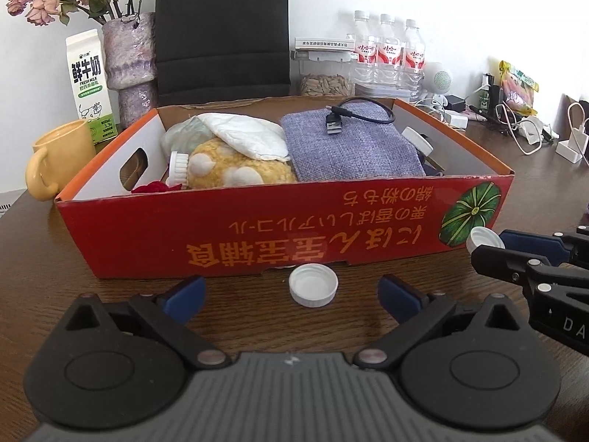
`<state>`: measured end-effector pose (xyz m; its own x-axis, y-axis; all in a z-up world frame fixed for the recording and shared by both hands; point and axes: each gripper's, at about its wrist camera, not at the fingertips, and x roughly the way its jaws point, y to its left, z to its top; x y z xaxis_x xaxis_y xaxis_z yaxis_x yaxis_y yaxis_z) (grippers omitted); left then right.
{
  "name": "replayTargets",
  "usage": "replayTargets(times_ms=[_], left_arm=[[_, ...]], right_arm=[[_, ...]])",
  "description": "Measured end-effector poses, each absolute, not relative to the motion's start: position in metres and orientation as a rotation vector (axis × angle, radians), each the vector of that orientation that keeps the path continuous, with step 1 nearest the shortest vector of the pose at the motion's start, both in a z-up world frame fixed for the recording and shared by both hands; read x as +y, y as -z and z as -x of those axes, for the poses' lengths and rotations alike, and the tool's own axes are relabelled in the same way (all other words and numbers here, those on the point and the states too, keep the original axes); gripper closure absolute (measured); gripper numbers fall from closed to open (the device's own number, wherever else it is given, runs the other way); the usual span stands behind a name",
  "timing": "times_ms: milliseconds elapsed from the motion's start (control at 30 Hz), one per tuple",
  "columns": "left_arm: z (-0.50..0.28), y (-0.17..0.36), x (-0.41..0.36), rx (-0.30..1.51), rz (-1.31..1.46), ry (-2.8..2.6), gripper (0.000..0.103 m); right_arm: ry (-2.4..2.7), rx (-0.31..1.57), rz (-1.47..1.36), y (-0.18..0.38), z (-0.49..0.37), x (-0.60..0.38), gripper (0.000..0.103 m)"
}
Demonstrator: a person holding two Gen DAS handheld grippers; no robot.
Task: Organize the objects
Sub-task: 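Grasp the last white cap with the left gripper while the right gripper holds its cap, then carry both caps into the box and open both grippers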
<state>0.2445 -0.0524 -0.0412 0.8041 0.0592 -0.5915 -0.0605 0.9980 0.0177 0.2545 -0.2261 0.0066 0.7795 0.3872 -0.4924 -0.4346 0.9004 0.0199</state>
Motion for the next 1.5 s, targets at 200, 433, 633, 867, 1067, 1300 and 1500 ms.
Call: replayTargets(times_ms=[200, 433, 633, 867, 1067, 1300, 1500], left_arm=[[-0.250, 0.044, -0.062, 0.658, 0.002, -0.057, 0.030], [-0.244, 0.041, -0.064, 0.634, 0.006, -0.042, 0.073], [-0.233, 0.035, -0.062, 0.597, 0.024, -0.042, 0.073], [-0.207, 0.017, -0.058, 0.512, 0.043, -0.023, 0.073], [-0.198, -0.008, -0.047, 0.442, 0.046, -0.025, 0.073], [-0.205, -0.029, -0.023, 0.393, 0.049, -0.054, 0.073], [-0.224, -0.039, -0.004, 0.373, 0.057, -0.084, 0.073]], right_arm=[[-0.449, 0.487, 0.105, -0.008, -0.250, -0.226, 0.077], [-0.445, 0.480, 0.117, -0.008, -0.249, -0.224, 0.077], [-0.439, 0.472, 0.126, -0.008, -0.247, -0.222, 0.077], [-0.445, 0.426, 0.112, -0.014, -0.237, -0.224, 0.077], [-0.485, 0.392, 0.102, -0.028, -0.233, -0.212, 0.077], [-0.529, 0.357, 0.129, -0.048, -0.244, -0.180, 0.077], [-0.543, 0.345, 0.153, -0.059, -0.266, -0.155, 0.077]])
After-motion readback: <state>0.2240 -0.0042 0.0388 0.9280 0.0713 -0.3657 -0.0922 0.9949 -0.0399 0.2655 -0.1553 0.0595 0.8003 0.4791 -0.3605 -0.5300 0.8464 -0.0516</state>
